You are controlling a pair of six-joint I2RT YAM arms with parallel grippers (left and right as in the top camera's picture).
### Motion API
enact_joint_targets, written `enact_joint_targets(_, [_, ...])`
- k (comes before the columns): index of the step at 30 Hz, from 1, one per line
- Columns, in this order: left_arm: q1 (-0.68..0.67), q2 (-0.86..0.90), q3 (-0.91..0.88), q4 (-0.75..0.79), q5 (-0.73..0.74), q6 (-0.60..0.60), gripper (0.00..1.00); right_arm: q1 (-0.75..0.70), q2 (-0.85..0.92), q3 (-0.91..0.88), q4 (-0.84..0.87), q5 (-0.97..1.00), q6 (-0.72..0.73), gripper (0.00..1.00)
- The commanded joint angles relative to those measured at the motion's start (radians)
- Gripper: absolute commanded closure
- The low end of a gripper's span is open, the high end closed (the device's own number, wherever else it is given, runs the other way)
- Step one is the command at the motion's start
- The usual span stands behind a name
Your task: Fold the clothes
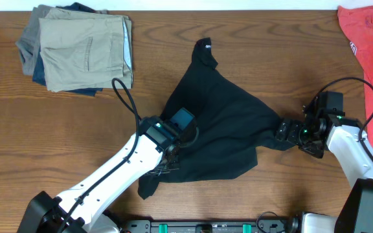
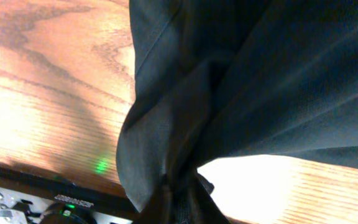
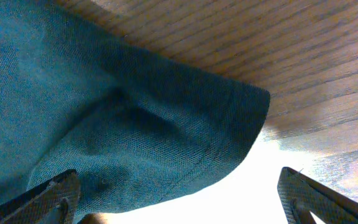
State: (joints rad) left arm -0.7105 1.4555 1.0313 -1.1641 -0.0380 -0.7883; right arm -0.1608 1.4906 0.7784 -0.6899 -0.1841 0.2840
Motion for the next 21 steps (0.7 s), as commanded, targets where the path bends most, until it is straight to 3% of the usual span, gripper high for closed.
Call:
enact_joint_targets(1, [0.005, -0.008, 0.022, -0.009, -0.027, 0.030, 0.79, -0.002, 0.004, -0.001, -0.001, -0.004, -0.008, 0.01])
enact_joint_targets(8, [0.005, -0.008, 0.022, -0.009, -0.028, 0.033, 0.79, -0.002, 0.004, -0.001, -0.001, -0.004, -0.008, 0.01])
enact_joint_targets(12, [0.005, -0.008, 0.022, -0.014, -0.047, 0.036, 0.94, -0.002, 0.004, -0.001, -0.001, -0.004, -0.008, 0.01])
enact_joint_targets(21, [0.084, -0.024, 0.022, -0.135, -0.203, -0.016, 0.94, -0.002, 0.004, -0.001, 0.000, -0.004, -0.008, 0.01])
